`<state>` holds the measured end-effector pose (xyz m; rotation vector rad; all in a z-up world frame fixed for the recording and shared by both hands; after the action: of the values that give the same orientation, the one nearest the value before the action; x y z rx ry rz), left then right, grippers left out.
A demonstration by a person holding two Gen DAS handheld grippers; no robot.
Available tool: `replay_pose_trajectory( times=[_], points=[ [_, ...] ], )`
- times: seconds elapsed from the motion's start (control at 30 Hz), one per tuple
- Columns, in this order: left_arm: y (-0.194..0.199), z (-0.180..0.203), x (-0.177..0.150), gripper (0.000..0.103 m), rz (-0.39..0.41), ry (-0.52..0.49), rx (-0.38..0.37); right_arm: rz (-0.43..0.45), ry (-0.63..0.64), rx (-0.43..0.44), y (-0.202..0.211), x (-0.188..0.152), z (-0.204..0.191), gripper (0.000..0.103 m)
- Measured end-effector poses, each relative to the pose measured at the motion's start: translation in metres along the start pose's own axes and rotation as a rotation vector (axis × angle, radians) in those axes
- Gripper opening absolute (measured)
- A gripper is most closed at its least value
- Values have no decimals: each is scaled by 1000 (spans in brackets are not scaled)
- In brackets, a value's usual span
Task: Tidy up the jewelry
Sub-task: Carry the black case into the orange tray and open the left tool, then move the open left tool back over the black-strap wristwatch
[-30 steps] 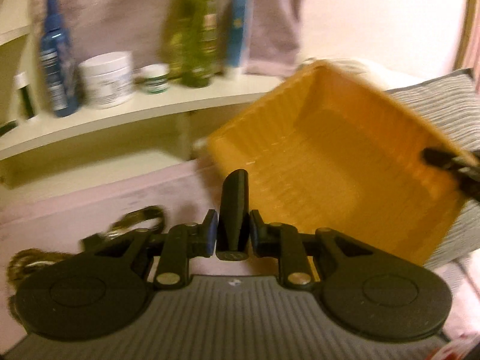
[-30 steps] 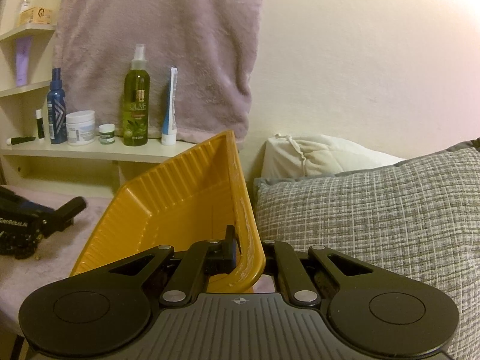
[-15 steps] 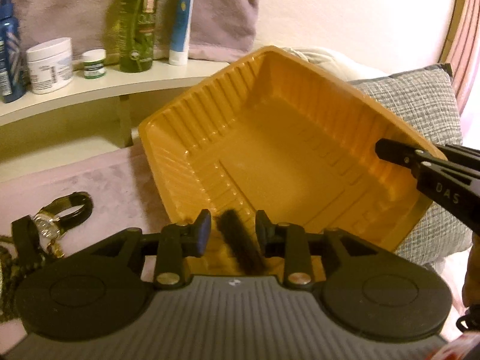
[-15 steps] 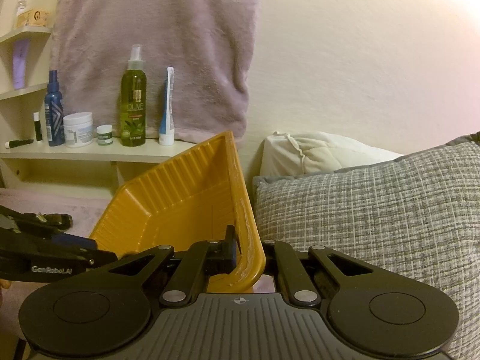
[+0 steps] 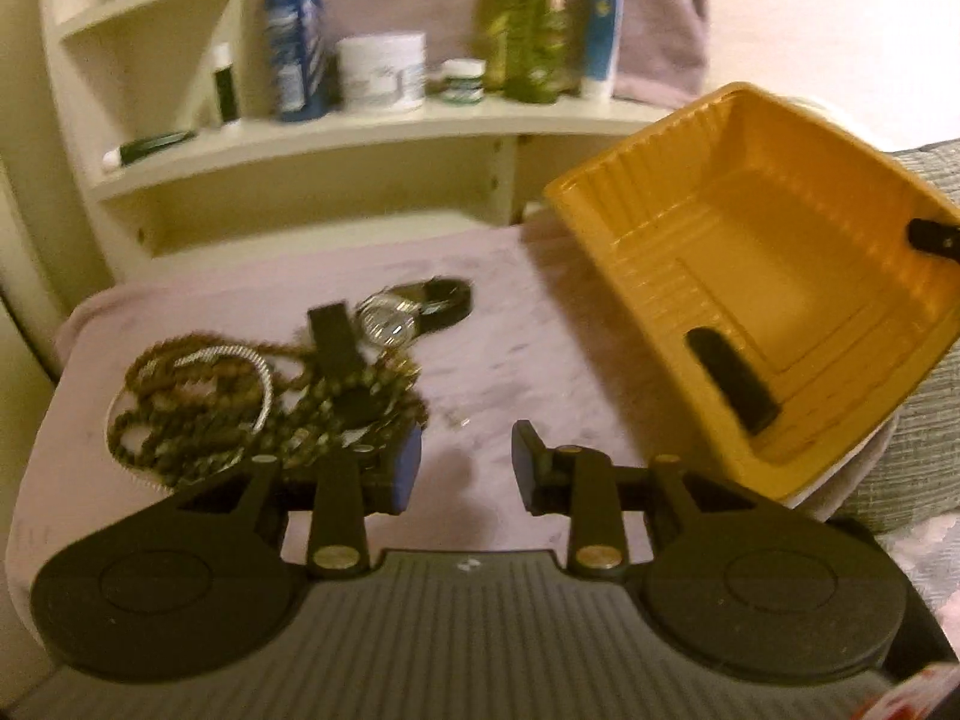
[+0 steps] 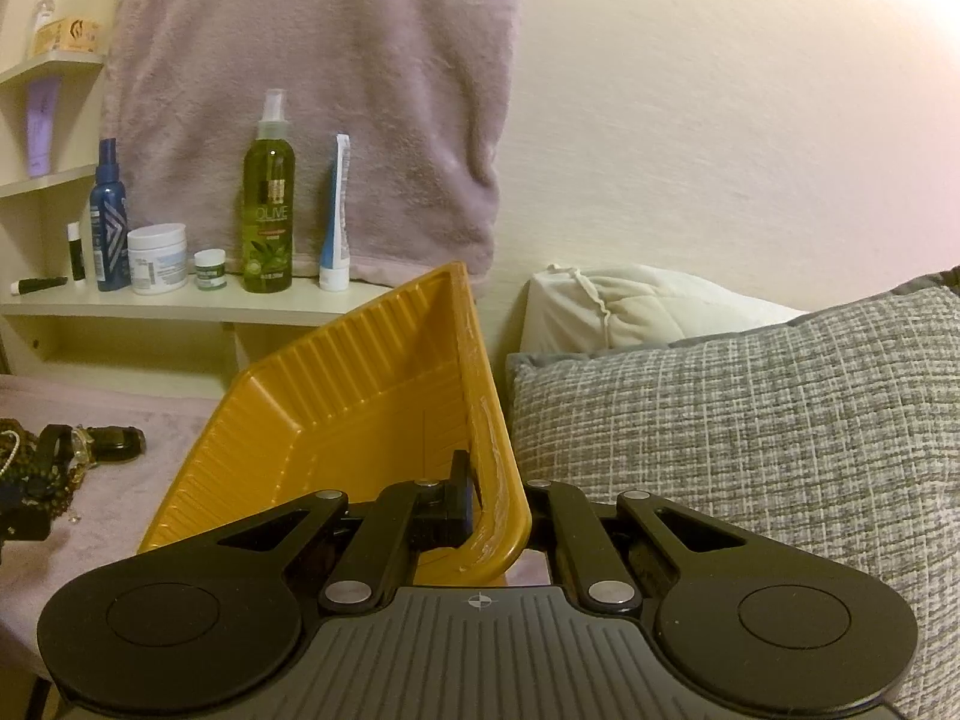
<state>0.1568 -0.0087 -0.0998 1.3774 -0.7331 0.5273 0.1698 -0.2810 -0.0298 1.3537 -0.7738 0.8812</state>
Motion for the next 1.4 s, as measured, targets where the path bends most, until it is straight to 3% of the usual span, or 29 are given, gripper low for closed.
replay_pose_trajectory(
  times=[0.47,0.57,0.8,1.13,1.4],
  points=[
    [-40,4,6,18,2,-57,21,-2,5,-2,0,0,-1,5],
    [-48,4,4,11,-20,-69,26,-5,6,-2,-1,0,0,5],
    [-41,9,5,7,-4,-69,16,-2,6,-2,-1,0,0,5],
    [-7,72,37,7,83,-95,-185,0,6,-1,0,0,0,5],
    [-6,113,29,8,65,-158,-270,1,5,0,0,0,-1,5]
  ],
)
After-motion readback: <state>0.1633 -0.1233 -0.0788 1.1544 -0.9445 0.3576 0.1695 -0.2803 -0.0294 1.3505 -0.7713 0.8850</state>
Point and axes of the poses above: each gripper's, at about its wrist camera, not at the fingertips, and y roughly against the way its jaws point, z to its right, x to its top, the point moved 6 cm from there along -y, roughly the way its jaws point, and after that the axes turned 2 degrees about -x, right-handed, at the moved point
